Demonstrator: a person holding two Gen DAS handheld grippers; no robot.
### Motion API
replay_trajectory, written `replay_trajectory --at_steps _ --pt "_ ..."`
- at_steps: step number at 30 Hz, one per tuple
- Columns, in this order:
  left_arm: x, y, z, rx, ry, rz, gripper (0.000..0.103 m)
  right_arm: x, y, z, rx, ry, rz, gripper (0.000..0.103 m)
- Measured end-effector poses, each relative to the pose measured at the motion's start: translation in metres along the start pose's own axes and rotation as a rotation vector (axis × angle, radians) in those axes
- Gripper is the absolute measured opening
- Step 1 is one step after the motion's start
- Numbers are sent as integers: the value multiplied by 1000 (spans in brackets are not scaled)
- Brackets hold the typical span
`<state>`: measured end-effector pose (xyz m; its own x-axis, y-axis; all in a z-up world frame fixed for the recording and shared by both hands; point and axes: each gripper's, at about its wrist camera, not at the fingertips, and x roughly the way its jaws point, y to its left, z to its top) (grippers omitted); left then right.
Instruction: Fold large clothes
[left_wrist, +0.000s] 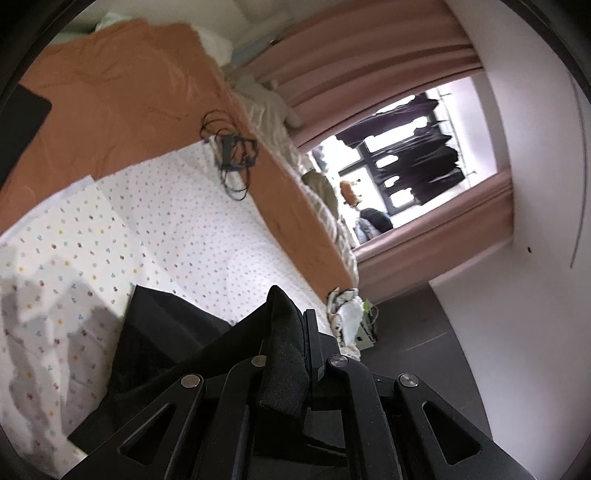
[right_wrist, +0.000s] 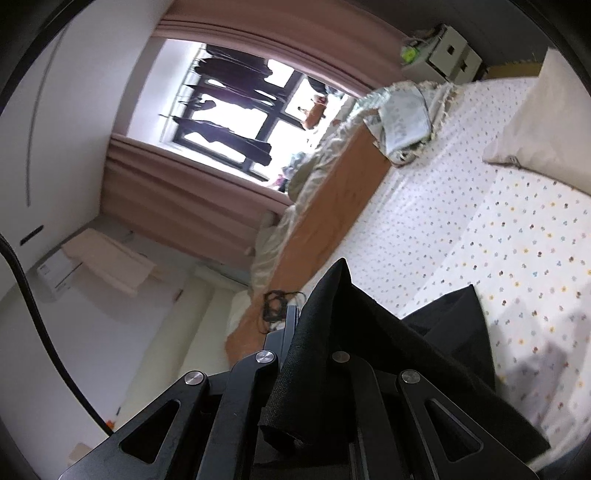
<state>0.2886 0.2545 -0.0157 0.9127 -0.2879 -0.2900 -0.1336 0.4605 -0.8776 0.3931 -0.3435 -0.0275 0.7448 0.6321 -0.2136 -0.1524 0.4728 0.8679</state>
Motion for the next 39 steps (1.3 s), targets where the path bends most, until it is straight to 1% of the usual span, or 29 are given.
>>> replay_trajectory --at_steps 5,12,14,16,17,18,19,20,21,22,24,25,28,32,35,39 --pt "46 21 7 -22 37 58 3 40 -30 9 39 30 -61 4" --pt "104 73 6 -85 84 173 3 90 -84 6 102 90 -157 4" --pt "116 88 5 -114 97 192 3 100 -98 3 117 102 -180 4" --pt "123 97 6 -160 91 177 3 107 -106 2 127 108 -184 5" --pt "125 99 6 -179 87 171 3 111 -107 3 124 101 -170 8" --pt "128 99 7 -193 90 162 8 112 -107 4 121 89 -161 9" --pt "132 97 8 -196 100 151 21 115 -106 6 119 89 -162 13" --pt "134 92 9 -187 111 135 30 118 -105 7 120 93 -155 36" --pt "134 88 9 -175 108 123 48 119 -103 7 125 93 -147 50" --pt "131 83 9 -158 93 116 58 118 -100 6 125 82 -145 59" --pt "120 73 7 -107 50 123 62 115 -90 3 86 76 -146 59" --pt "114 71 5 -96 45 134 63 112 -86 1 68 78 -154 59" --pt "98 75 -1 -116 53 152 63 103 -81 -6 48 80 -188 59" --pt "71 77 -15 -109 42 192 63 87 -72 -21 19 106 -251 59" --pt "52 77 -26 -105 44 201 63 74 -63 -35 -9 125 -291 59" --pt "27 77 -42 -105 48 210 63 64 -47 -57 -63 174 -358 59"
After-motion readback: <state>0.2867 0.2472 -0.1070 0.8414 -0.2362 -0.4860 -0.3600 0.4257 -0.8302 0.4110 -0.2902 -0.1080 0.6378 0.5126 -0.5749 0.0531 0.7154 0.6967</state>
